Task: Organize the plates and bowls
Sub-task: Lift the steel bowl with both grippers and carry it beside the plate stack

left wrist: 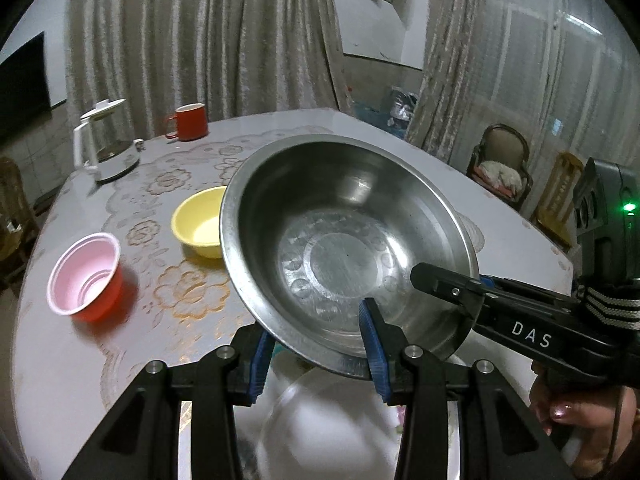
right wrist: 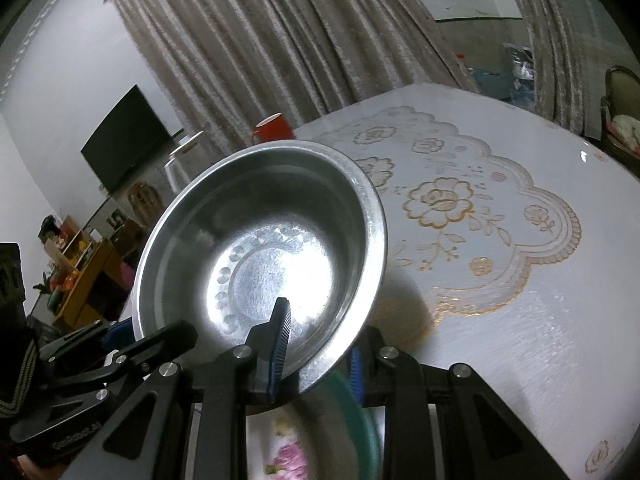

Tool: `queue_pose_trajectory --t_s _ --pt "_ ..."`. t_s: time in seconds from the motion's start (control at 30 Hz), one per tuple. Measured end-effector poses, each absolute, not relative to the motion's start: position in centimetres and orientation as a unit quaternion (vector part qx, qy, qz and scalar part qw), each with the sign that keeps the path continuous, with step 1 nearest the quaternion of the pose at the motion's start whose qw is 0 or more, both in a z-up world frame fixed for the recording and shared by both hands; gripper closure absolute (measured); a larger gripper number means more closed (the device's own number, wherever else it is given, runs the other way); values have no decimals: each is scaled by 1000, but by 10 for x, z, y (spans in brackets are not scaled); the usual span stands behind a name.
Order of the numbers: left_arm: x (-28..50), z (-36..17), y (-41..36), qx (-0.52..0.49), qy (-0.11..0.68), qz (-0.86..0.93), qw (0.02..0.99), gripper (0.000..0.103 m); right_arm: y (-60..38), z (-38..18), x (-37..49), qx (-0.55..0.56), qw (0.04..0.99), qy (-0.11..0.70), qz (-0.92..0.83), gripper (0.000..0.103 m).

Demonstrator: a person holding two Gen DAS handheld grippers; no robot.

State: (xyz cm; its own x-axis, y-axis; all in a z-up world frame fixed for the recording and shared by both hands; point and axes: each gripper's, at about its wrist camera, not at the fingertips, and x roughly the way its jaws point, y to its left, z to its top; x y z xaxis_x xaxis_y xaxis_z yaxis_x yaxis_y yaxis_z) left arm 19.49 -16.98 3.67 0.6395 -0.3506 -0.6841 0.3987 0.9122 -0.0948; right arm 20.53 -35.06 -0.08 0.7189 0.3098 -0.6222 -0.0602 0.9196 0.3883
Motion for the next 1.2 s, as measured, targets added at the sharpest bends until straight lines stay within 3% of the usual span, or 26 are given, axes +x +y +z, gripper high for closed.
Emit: queue_pose_trajectory --t_s 1.2 --pt "85 4 21 -68 408 -55 909 59 -163 -17 173 70 849 448 273 78"
